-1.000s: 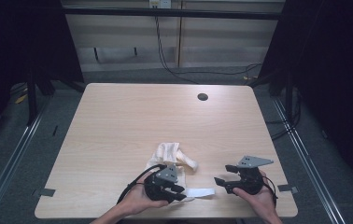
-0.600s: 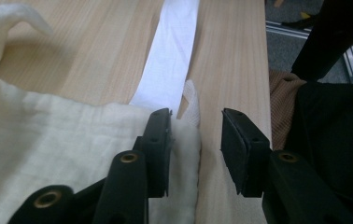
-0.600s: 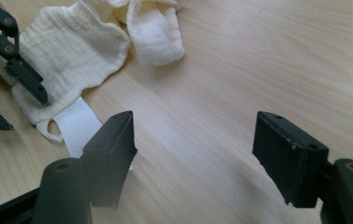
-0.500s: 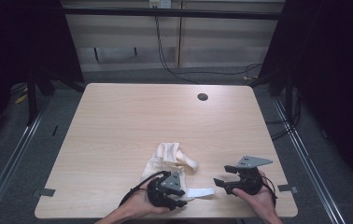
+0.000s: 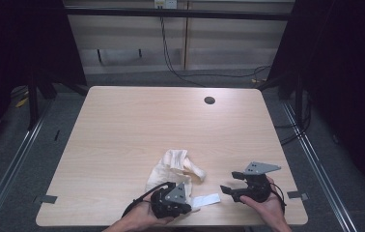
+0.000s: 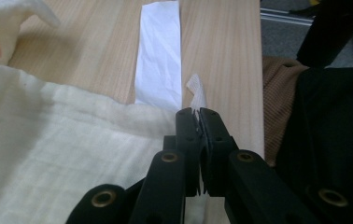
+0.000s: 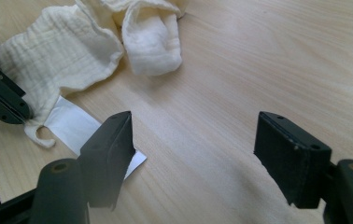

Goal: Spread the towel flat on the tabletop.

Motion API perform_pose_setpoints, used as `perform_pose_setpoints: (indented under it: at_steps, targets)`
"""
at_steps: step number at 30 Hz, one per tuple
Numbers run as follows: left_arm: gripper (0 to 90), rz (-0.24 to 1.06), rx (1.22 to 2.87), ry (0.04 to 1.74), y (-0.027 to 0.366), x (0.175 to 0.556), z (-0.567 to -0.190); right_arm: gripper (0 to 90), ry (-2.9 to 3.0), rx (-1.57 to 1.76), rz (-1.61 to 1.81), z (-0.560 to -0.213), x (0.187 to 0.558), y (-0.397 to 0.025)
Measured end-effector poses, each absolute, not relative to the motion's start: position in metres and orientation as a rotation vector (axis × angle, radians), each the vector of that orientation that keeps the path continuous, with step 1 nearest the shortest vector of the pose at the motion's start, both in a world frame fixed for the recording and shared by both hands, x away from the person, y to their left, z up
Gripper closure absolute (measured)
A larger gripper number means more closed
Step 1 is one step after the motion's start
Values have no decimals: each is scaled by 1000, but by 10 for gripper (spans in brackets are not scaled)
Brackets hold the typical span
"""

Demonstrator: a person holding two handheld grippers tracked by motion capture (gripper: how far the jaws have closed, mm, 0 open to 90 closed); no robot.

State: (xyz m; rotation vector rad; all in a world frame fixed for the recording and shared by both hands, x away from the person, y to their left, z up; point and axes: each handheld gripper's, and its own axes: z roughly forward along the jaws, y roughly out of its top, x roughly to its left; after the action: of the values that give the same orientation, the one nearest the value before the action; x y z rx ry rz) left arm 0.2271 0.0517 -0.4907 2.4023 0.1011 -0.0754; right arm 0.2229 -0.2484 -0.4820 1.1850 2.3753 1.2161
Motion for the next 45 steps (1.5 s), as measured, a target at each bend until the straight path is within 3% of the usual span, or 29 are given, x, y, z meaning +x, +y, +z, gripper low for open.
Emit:
perform_pose_setpoints:
  at_steps: [8, 13, 27, 40, 45]
  targets:
    - [877, -116, 2215, 192, 83, 236, -460, 279, 2366, 1193, 1228, -482, 223, -249]
    - [877, -60, 2096, 278, 117, 249, -436, 272, 2371, 1197, 1222, -482, 223, -248]
    - [876, 93, 1958, 422, 188, 263, -403, 273, 2373, 1161, 1245, -476, 229, -238]
    - [871, 193, 1904, 634, 244, 282, -419, 317, 2421, 1081, 1265, -469, 245, -217]
    - [868, 198, 1921, 696, 252, 290, -433, 400, 2419, 1032, 1317, -462, 257, -208]
